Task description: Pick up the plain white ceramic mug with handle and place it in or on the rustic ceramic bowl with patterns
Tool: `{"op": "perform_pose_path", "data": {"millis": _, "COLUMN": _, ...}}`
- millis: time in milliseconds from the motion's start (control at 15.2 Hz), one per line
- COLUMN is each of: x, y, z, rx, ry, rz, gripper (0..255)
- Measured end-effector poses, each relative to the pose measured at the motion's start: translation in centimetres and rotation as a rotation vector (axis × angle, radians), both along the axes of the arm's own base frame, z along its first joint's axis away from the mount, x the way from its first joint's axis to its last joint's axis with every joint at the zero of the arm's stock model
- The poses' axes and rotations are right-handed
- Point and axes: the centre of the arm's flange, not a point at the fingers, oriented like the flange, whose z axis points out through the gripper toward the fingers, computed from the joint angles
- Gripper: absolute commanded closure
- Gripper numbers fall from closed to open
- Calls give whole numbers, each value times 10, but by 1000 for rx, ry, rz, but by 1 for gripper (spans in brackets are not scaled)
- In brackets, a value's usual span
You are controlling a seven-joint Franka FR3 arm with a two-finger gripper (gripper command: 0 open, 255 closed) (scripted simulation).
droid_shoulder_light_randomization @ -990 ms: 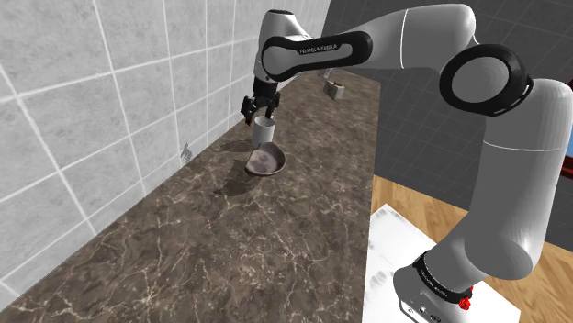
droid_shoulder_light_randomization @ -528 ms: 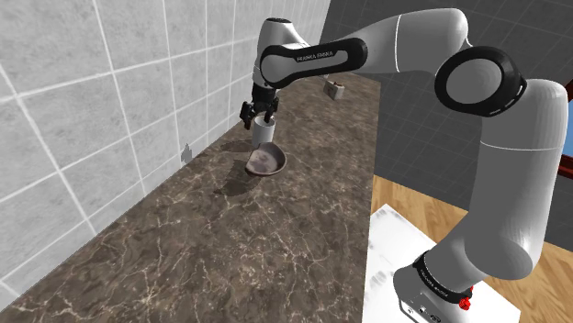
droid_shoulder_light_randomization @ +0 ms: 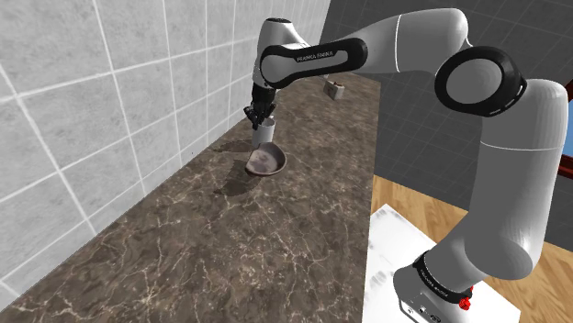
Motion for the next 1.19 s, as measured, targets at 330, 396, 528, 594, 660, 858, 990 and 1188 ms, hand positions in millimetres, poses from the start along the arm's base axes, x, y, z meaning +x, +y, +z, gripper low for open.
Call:
{"op": "perform_pose_path", "data": {"millis": 330, "x": 0, "y": 0, "z": 0, "rx": 0, "ry": 0, "rz": 0, "gripper": 255}}
{"op": "perform_pose_path", "data": {"millis": 396, "x": 0, "y": 0, "z": 0, "rx": 0, "ry": 0, "rz": 0, "gripper": 255}}
{"op": "perform_pose_path", "data": {"millis": 528, "x": 0, "y": 0, "z": 6, "rx": 0, "ry": 0, "rz": 0, "gripper": 255}}
{"op": "perform_pose_path", "data": {"millis": 594, "x": 0, "y": 0, "z": 11, "rx": 0, "ry": 0, "rz": 0, "gripper": 255}}
{"op": "perform_pose_path", "data": {"millis": 660, "x": 1, "y": -1, "z": 16, "rx": 0, "ry": 0, "rz": 0, "gripper": 255}}
{"op": "perform_pose_path", "data": {"millis": 858, "x": -1, "y": -2, "z": 31, "rx": 0, "ry": 0, "rz": 0, "gripper": 255}}
{"op": "perform_pose_path", "data": {"millis": 990, "x": 0, "y": -1, "z": 41, "rx": 0, "ry": 0, "rz": 0, "gripper": 255}}
{"op": "perform_pose_path", "data": {"millis": 1188, "x": 1, "y": 0, "z": 57, "rx": 0, "ry": 0, "rz": 0, "gripper": 255}}
